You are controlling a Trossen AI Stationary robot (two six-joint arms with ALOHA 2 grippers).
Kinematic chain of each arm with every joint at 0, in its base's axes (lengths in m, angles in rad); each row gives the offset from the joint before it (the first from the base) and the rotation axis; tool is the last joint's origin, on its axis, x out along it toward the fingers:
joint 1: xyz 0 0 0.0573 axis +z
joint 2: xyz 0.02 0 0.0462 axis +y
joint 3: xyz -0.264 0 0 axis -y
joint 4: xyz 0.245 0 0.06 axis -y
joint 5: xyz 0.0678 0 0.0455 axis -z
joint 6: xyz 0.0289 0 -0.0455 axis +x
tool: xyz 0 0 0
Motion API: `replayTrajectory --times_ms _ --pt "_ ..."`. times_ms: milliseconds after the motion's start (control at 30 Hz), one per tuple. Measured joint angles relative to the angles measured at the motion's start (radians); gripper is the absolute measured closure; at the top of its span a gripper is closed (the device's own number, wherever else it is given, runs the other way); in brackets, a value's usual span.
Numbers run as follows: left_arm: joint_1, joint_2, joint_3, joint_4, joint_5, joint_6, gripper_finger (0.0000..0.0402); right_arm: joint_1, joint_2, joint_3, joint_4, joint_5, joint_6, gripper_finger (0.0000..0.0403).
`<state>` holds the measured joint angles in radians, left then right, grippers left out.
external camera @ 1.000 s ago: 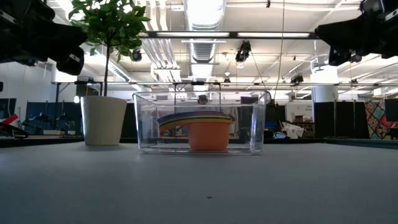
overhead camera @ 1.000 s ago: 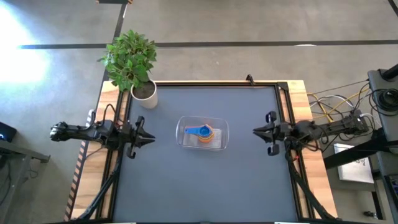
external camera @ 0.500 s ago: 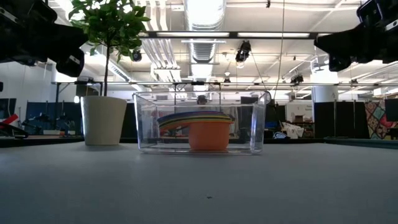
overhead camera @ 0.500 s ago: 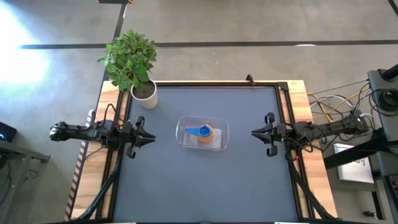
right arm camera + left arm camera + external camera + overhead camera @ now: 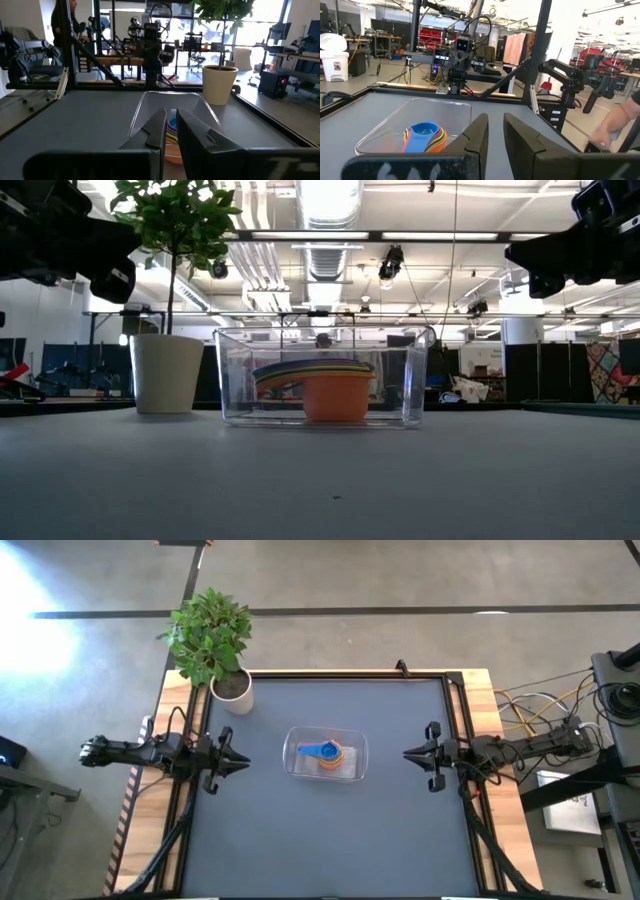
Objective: Nest measuring cups in basket
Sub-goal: Return to Home Position
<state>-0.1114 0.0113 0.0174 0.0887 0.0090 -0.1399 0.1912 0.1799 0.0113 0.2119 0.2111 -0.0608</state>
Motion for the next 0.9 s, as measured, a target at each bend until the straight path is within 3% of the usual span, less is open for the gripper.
replayTrajectory --times_ms 900 --pt "0.0 0.0 0.001 0.0 0.0 0.0 0.0361 0.0 0.0 0.01 0.002 0.0 0.0 0.0369"
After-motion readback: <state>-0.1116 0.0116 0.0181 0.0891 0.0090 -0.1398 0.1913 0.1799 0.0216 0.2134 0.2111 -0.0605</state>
